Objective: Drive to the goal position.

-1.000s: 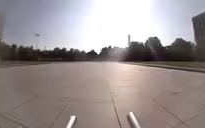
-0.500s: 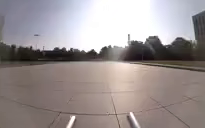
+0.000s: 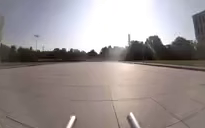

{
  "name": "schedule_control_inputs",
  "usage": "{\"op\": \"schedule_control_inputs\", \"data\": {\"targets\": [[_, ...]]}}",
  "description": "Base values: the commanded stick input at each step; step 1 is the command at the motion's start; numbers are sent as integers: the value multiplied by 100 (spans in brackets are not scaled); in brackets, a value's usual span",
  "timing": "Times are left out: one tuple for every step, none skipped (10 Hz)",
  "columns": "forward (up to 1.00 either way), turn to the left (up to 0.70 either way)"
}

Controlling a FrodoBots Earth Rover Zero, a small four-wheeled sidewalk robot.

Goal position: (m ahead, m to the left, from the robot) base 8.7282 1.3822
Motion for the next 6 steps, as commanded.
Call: {"op": "schedule_control_inputs", "data": {"targets": [[70, 0], [70, 0], [70, 0], [70, 0], [70, 0], [70, 0]]}}
